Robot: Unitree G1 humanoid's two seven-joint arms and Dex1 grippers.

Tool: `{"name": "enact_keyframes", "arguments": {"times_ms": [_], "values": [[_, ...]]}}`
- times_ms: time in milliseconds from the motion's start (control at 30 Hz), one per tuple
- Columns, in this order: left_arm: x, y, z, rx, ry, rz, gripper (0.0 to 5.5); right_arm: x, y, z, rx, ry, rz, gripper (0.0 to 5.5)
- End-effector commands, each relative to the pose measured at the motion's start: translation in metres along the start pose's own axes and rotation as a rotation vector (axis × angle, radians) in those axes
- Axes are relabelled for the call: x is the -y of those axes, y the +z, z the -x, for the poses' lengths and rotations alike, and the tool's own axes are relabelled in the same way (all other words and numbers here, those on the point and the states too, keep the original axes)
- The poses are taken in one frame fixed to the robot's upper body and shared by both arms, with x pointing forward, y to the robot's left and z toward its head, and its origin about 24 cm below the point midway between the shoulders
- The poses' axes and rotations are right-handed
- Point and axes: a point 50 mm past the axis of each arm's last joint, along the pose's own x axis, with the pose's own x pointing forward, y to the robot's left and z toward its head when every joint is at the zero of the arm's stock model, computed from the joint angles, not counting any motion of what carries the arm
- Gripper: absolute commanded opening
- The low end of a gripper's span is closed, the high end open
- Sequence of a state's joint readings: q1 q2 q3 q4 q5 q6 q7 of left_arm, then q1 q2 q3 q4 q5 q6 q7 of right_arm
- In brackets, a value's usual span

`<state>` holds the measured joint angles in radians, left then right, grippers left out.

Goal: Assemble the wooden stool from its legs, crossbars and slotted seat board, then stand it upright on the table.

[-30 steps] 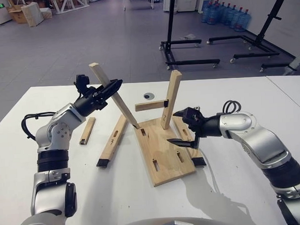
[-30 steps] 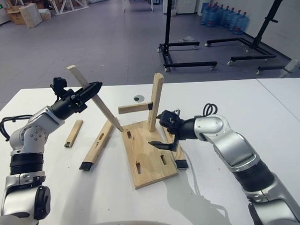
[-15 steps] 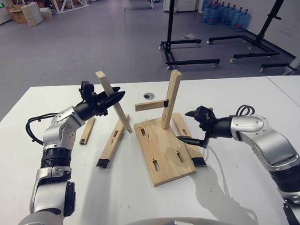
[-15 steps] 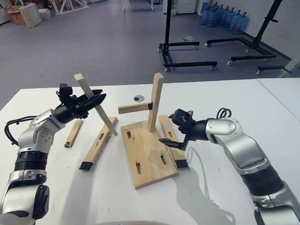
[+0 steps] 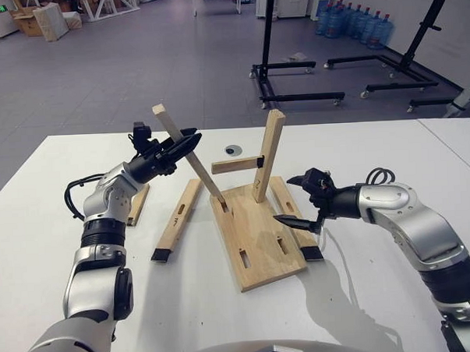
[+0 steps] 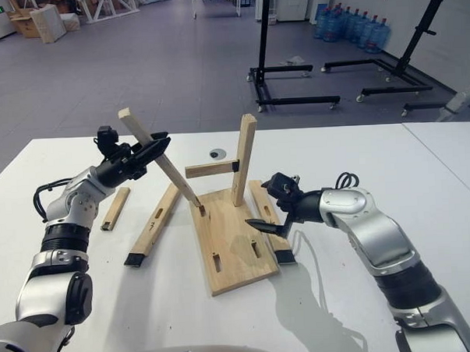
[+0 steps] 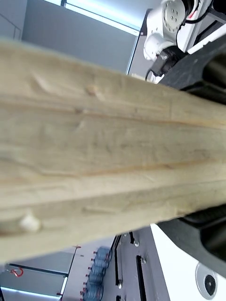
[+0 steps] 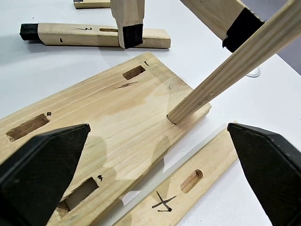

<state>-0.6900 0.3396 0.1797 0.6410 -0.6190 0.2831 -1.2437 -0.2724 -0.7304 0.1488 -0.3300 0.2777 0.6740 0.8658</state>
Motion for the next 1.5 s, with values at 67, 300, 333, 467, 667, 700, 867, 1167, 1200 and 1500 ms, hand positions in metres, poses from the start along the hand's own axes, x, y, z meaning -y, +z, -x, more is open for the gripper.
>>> {"name": "enact_keyframes", "arguments": {"times_ms": [67, 300, 333, 467, 667, 700, 867, 1167, 1200, 1500], "values": [[-0.003, -0.005, -0.007, 0.017, -0.022, 0.032, 2.02, 0.001, 0.005, -0.001, 0.007, 0.000, 0.014, 5.40], [-0.004, -0.014, -0.005, -0.003, -0.014, 0.040, 2.02, 0.000, 0.007, -0.004, 0.010, 0.011, 0.016, 5.40], [-0.005, -0.015, -0.005, -0.010, -0.012, 0.039, 2.02, 0.000, 0.007, -0.004, 0.011, 0.011, 0.016, 5.40], [-0.007, -0.015, -0.004, -0.029, -0.005, 0.030, 2.02, 0.000, 0.008, -0.005, 0.012, 0.014, 0.016, 5.40], [-0.009, -0.016, -0.008, -0.042, -0.011, 0.016, 2.02, -0.001, 0.008, -0.006, 0.014, 0.015, 0.013, 5.40], [-0.009, -0.017, -0.008, -0.047, -0.012, 0.017, 2.02, -0.001, 0.008, -0.006, 0.014, 0.016, 0.013, 5.40], [-0.009, -0.021, -0.009, -0.069, -0.019, 0.019, 2.02, -0.002, 0.008, -0.007, 0.015, 0.021, 0.011, 5.40], [-0.007, -0.033, -0.009, -0.132, -0.031, -0.004, 2.02, -0.005, 0.008, -0.008, 0.017, 0.027, 0.008, 5.40], [-0.007, -0.034, -0.008, -0.140, -0.033, -0.006, 2.02, -0.005, 0.008, -0.008, 0.017, 0.028, 0.007, 5.40], [-0.005, -0.031, -0.007, -0.215, -0.067, -0.018, 2.02, -0.006, 0.008, -0.008, 0.017, 0.033, 0.007, 5.40]]}}
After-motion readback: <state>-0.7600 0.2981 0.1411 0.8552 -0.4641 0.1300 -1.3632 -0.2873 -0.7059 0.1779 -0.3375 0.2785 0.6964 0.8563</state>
